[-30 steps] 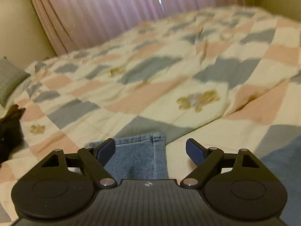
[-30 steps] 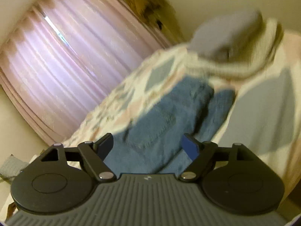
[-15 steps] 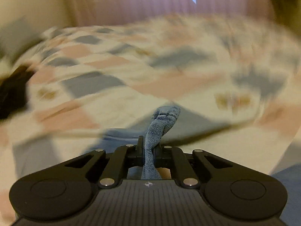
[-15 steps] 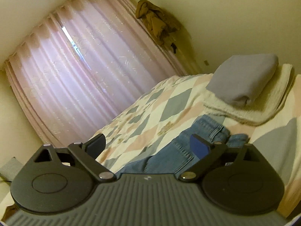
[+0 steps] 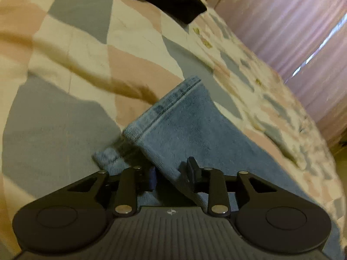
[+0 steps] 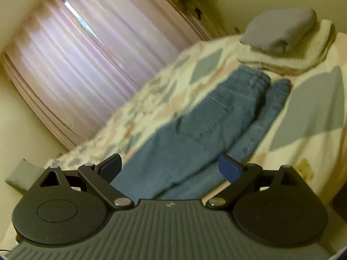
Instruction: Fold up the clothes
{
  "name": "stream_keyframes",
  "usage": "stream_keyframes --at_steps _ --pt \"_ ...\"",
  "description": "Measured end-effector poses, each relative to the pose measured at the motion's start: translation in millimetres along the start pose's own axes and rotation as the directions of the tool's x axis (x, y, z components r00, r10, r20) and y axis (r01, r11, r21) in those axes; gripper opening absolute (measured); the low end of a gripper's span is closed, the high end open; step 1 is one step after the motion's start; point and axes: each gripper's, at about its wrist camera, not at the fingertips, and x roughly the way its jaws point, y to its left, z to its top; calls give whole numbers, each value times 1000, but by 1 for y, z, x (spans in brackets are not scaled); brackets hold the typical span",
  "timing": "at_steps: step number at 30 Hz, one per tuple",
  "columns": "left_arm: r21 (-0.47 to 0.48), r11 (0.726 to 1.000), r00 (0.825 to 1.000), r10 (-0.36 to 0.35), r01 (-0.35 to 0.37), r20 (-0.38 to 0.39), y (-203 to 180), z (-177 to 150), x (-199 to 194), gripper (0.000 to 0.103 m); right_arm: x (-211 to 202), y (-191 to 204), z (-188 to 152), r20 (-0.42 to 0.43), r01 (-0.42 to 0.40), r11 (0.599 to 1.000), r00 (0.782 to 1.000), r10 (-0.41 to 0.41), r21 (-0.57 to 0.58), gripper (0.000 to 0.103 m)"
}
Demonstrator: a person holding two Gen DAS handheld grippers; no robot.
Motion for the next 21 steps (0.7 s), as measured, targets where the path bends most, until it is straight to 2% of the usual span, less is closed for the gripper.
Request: stream_keyframes --at_steps 2,5,6,7,8,9,11,14,15,17,20,21 --pt "-21 1000 1000 -15 16 7 -3 -3 -3 40 9 -11 4 4 35 999 999 -35 36 95" --pt "0 1000 1000 -14 14 23 -14 -4 -2 38 28 -37 23 30 56 992 998 -60 115 92" --pt "14 1000 1000 -2 2 27 -17 -4 -1 29 35 -48 31 37 65 987 997 -71 150 81" --pt "32 999 999 12 -13 34 -20 -2 0 25 44 -62 40 40 77 978 995 -86 192 73" --pt "55 998 999 28 -30 43 -24 2 1 18 52 -76 48 43 88 968 994 -101 233 58" --pt "76 996 998 38 -42 49 -27 4 2 18 61 -89 56 40 98 957 993 -113 273 54" --pt "105 993 997 49 -54 53 -33 8 2 18 81 -111 71 16 122 936 991 -135 331 55" --pt "117 991 997 66 -71 45 -37 9 4 22 109 -129 85 -12 166 927 985 -173 335 59" --pt "122 990 997 68 -72 42 -38 9 5 25 118 -135 89 -19 179 924 983 -183 338 57" --pt "132 989 997 64 -68 35 -39 9 8 26 136 -144 96 -30 191 916 981 -193 353 57" --pt "174 982 997 67 -71 27 -41 11 13 18 162 -147 102 -78 219 912 976 -204 347 60" --pt "182 981 997 68 -71 25 -41 12 13 14 170 -146 103 -97 236 911 972 -216 337 54"
